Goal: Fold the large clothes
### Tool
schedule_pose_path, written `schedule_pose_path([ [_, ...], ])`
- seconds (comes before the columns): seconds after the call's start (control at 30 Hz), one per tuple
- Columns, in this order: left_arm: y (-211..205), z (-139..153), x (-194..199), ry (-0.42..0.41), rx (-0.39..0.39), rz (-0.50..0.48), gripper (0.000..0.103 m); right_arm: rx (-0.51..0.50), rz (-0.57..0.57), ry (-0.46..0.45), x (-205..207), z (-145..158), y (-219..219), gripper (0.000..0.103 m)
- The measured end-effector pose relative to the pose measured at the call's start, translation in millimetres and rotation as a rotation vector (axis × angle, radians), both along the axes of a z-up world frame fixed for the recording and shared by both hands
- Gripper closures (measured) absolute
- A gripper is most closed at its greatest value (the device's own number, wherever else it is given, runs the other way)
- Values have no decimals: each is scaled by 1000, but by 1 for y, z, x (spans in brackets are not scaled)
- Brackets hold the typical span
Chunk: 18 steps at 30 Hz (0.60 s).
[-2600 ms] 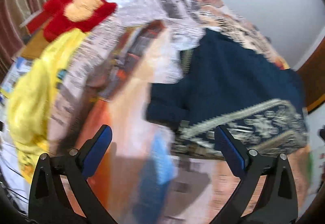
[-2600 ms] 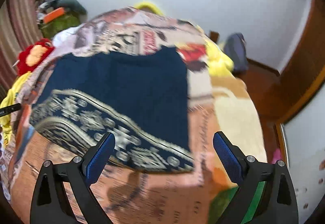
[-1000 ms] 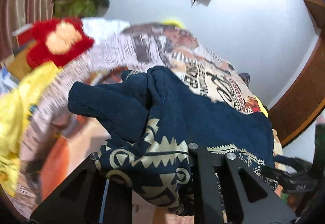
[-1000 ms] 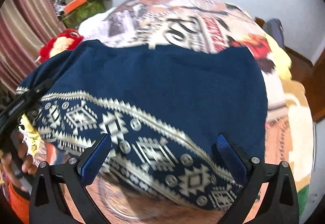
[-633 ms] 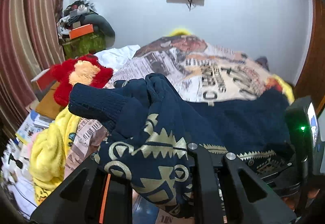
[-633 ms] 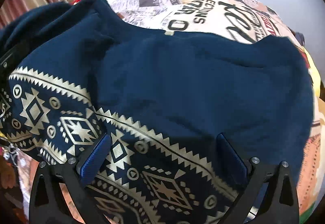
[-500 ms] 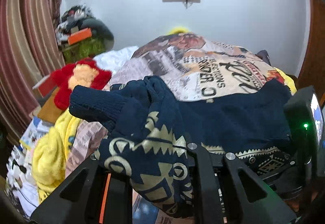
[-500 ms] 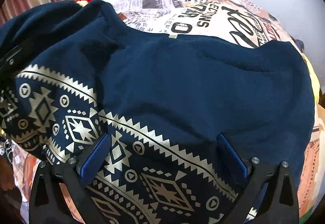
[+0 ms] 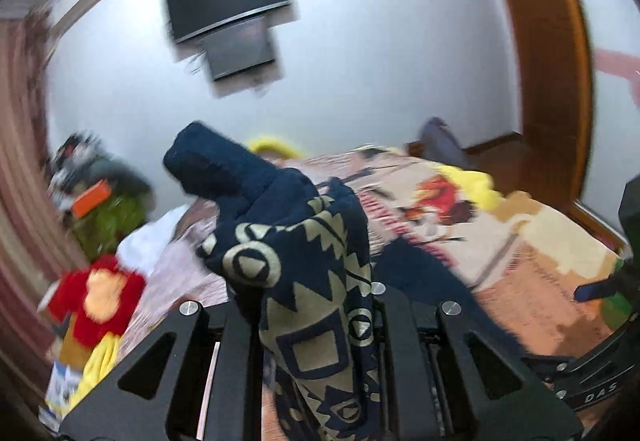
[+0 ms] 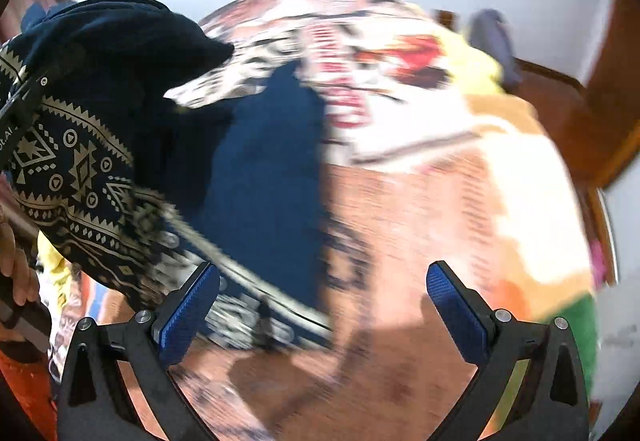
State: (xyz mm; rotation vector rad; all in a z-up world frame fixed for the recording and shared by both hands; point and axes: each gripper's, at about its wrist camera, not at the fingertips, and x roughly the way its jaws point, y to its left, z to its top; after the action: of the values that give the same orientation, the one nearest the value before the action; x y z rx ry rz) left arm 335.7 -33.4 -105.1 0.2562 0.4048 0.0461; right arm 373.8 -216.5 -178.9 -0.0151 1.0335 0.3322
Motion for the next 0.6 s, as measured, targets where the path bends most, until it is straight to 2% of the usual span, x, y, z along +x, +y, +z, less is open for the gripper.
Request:
schedule_pose_path([
  [0.13,-58,-18,3,78,30,-128,90,39,-104,23,-15,1,-50,0],
  [0.27,-94,-52,6,224,41,-219,90,80,-172,54,-29,-3,-78,0],
  [0.47,-92,-85,8,474,-77,-295,90,72,-213,63,-49,-7,-103,0],
  [0.57,-93,-88,2,515,-78,-304,85,65,-228,57,-50,-7,-111,0],
  [0.6,-93,-86,-2,516,-71,-307,78,66,-232,54,-51,-6,-113,0],
])
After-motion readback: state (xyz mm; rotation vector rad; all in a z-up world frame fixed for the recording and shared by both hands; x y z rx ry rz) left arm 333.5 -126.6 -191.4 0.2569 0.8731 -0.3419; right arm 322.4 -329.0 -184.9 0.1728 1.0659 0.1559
